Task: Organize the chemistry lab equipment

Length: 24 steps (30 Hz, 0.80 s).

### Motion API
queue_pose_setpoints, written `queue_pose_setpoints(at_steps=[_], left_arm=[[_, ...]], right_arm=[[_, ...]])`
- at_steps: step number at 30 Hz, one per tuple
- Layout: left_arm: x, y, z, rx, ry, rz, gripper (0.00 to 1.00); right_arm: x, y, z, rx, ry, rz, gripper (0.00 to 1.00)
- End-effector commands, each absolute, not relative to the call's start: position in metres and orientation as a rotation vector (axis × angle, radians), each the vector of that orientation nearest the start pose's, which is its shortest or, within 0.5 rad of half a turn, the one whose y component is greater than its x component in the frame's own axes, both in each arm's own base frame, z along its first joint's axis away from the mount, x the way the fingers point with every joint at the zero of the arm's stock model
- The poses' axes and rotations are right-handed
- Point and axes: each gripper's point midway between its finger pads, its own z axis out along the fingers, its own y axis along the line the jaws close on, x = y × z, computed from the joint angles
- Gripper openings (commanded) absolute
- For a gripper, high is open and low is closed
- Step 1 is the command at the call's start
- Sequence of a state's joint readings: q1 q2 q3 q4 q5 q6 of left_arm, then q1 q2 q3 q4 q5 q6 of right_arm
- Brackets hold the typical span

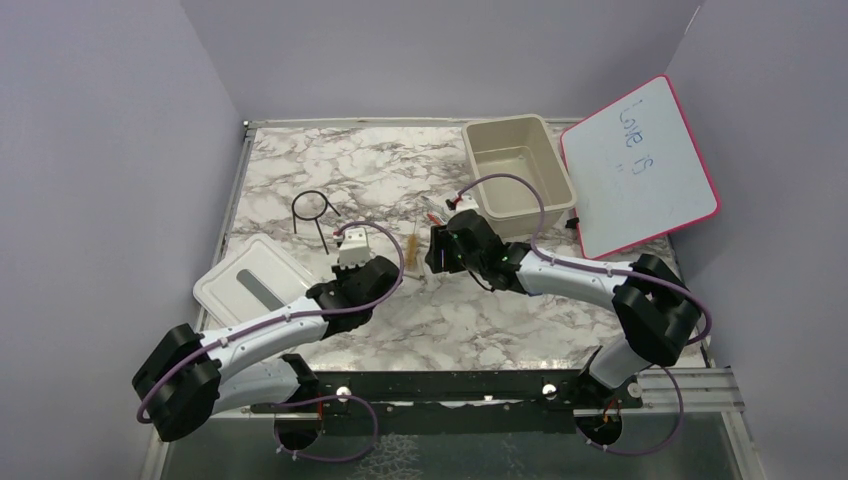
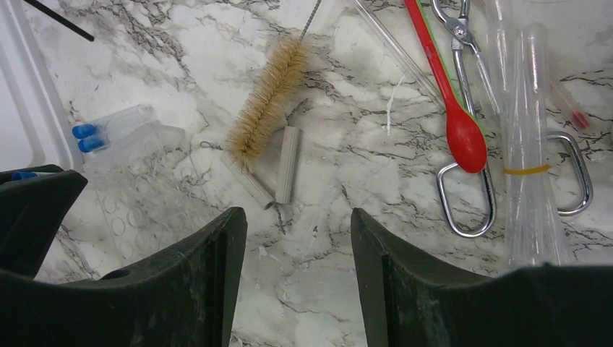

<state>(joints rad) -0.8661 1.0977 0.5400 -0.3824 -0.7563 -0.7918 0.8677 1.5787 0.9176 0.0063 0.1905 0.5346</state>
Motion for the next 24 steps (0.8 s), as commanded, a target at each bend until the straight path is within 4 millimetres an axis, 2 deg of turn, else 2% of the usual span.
queue_pose_setpoints(at_steps=[1, 4, 6, 9, 13, 16, 19, 24], left_arm=[[0.238, -0.133, 0.075, -0.168, 2.164, 0.003, 0.1], [0.237, -0.139, 0.073, -0.133, 2.173, -0.038, 0.12], [0.237, -0.139, 0.073, -0.126, 2.17, -0.037, 0.18], [0.238, -0.13, 0.077, -0.174, 2.154, 0.004, 0.37], [0.239, -0.124, 0.094, -0.227, 2.128, 0.021, 0.68], [0.243, -0.127, 0.117, -0.249, 2.093, -0.022, 0.79], [0.247, -0.129, 0.142, -0.269, 2.05, -0.072, 0.86], [0.261, -0.125, 0.174, -0.282, 2.037, -0.112, 0.84]], right_arm=[[0.288, 0.318, 0.088, -0.247, 2.268, 0.58, 0.6], [0.287, 0.32, 0.087, -0.251, 2.274, 0.594, 0.59], [0.286, 0.322, 0.086, -0.258, 2.278, 0.604, 0.6], [0.285, 0.323, 0.086, -0.265, 2.28, 0.614, 0.6], [0.285, 0.325, 0.091, -0.282, 2.27, 0.624, 0.6], [0.286, 0.327, 0.096, -0.3, 2.262, 0.629, 0.6], [0.286, 0.331, 0.101, -0.339, 2.255, 0.638, 0.6], [0.285, 0.344, 0.107, -0.495, 2.235, 0.664, 0.6]])
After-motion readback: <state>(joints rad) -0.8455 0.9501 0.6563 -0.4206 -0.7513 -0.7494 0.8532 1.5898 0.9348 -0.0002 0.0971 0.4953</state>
